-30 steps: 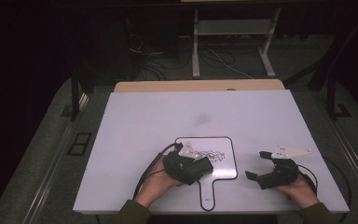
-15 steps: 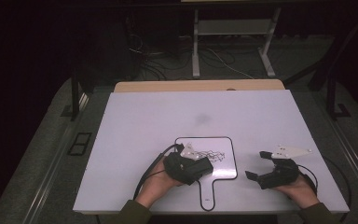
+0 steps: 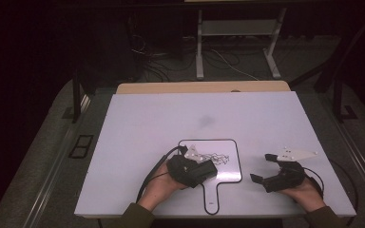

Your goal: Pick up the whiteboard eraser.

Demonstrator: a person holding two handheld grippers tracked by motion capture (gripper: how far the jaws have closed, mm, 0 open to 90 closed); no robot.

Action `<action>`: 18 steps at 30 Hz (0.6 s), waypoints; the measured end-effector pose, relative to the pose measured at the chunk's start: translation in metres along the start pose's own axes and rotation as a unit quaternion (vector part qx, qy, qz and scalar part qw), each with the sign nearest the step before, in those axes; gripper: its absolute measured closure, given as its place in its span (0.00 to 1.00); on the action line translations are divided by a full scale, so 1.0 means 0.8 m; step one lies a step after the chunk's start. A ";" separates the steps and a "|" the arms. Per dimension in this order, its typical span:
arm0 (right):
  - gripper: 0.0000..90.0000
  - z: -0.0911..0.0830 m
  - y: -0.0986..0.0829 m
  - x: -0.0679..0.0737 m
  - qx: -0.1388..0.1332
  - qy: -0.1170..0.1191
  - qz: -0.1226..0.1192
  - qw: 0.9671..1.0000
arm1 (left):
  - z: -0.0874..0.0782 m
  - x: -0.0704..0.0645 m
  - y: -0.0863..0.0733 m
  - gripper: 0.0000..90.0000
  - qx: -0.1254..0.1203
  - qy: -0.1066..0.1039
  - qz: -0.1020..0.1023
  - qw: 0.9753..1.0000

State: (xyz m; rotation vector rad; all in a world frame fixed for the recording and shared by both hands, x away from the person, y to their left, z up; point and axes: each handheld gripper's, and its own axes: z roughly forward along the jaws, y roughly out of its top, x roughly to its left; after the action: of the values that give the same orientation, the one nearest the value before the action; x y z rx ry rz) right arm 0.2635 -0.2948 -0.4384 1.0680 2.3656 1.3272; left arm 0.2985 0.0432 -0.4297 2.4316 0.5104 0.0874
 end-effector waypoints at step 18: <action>0.00 0.001 0.002 -0.002 -0.001 0.001 0.005 1.000 | -0.005 0.003 0.001 0.43 -0.001 -0.017 -0.014 1.000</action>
State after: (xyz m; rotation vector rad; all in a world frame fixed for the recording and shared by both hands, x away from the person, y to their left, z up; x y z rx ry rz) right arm 0.2658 -0.2952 -0.4381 1.0793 2.3621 1.3349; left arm 0.3006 0.0458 -0.4264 2.4193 0.5275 0.0347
